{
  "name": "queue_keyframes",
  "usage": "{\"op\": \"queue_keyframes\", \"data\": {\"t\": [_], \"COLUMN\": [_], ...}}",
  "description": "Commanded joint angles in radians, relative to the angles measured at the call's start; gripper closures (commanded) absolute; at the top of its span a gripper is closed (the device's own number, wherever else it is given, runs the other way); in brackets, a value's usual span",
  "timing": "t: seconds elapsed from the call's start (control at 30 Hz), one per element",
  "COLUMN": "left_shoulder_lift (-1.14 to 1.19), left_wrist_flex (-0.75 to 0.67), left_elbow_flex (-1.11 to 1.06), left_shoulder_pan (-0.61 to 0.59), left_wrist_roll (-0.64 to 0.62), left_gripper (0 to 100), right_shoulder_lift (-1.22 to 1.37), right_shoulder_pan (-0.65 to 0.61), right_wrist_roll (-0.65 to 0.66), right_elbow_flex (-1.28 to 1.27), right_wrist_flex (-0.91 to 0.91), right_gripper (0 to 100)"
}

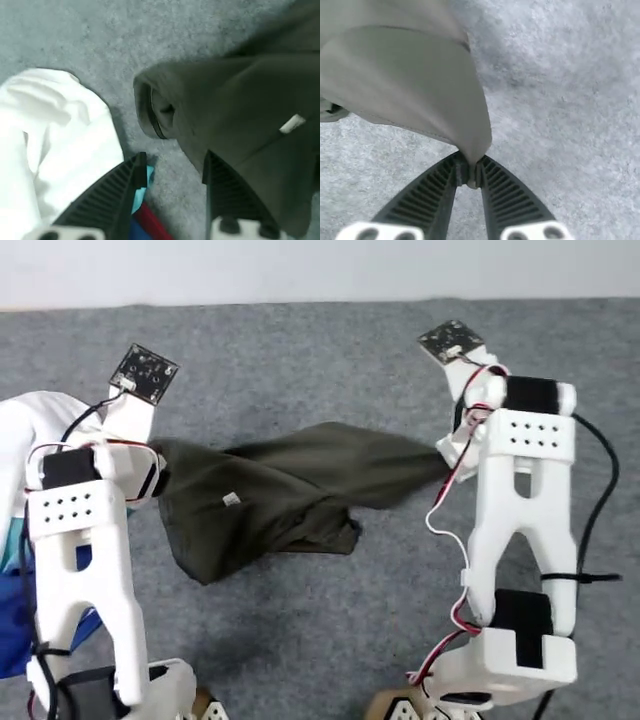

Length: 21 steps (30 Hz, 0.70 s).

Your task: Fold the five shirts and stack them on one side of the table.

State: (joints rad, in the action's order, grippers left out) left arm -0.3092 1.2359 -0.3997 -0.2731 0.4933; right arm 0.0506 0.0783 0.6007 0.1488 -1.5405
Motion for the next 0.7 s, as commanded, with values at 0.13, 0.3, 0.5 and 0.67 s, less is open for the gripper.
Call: {"op": "queue_keyframes", "data": {"t": [0.13,0.3,0.5,0.67], "left_shoulder_lift": [0.025,0.026,0.032,0.034], "left_wrist_flex": [0.060,0.058,0.021,0.018], "left_elbow_flex": [-0.041,-0.085,-0.099,-0.105], "left_shoulder_pan": [-0.028,-0.018,0.080,0.173], "left_wrist_roll": [0.086,0.133,0.166,0.222], "left_gripper": [81,81,81,79], "right_shoulder_lift": [-0.134,-0.143,-0.142,-0.142], "right_shoulder_pan": [0.027,0.070,0.071,0.076], "right_wrist_roll": [0.005,0.006,0.009,0.009], "right_elbow_flex": [0.011,0.008,0.006,0.006], "right_wrist_flex": [-0.024,-0.024,-0.048,-0.081], "right_gripper": [98.9,98.9,98.9,98.9]}}
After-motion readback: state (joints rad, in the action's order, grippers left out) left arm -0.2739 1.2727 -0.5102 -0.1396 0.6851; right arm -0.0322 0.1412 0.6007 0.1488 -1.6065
